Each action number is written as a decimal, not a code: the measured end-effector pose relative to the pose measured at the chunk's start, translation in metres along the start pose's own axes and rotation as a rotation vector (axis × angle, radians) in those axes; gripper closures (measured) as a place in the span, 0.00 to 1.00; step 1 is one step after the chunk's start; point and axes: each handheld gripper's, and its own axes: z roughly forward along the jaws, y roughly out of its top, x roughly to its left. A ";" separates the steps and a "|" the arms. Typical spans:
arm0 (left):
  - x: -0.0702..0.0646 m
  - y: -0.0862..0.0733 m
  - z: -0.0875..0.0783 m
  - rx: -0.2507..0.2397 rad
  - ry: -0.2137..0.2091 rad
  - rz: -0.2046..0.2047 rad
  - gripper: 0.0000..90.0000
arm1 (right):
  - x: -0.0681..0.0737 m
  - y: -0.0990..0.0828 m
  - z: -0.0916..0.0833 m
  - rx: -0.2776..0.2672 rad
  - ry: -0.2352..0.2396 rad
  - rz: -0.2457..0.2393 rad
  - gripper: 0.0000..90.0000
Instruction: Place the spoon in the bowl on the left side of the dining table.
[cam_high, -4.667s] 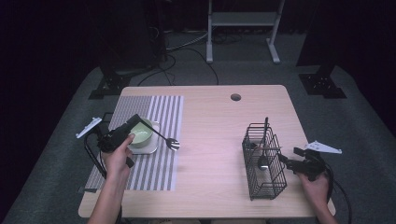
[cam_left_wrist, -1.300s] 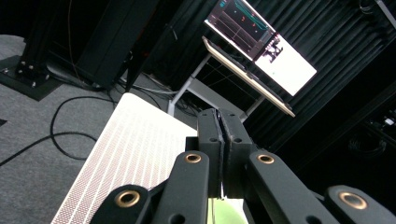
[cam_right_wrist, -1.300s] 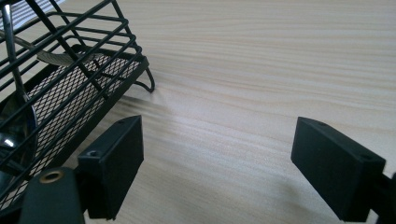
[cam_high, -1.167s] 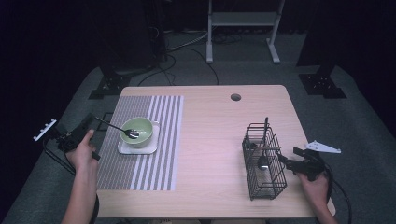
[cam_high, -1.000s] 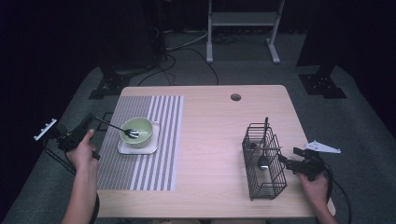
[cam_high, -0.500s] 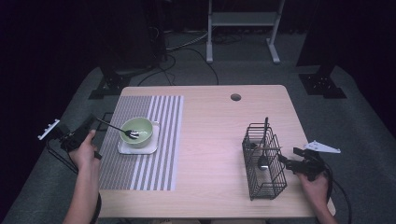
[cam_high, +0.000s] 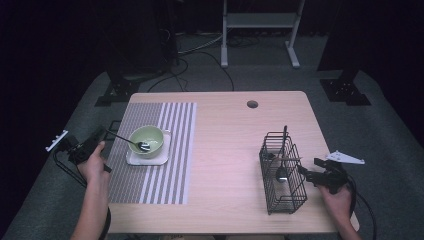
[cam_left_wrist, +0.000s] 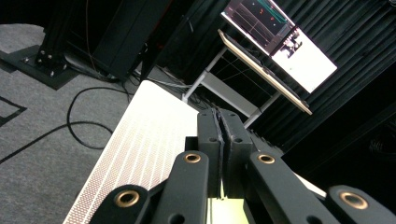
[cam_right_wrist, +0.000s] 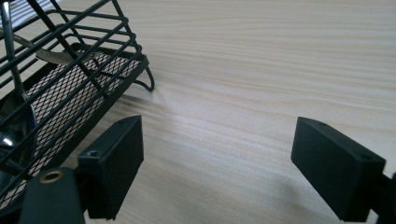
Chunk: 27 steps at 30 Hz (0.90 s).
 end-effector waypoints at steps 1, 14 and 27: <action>0.001 -0.001 0.000 0.002 0.002 0.001 0.99 | 0.000 0.000 0.000 0.000 -0.001 0.000 0.18; 0.004 -0.007 0.003 0.014 0.002 -0.014 0.98 | 0.000 0.000 0.000 0.001 -0.001 0.001 0.18; 0.012 -0.016 0.004 0.036 0.014 -0.023 0.95 | 0.000 0.000 0.000 0.001 0.001 0.004 0.18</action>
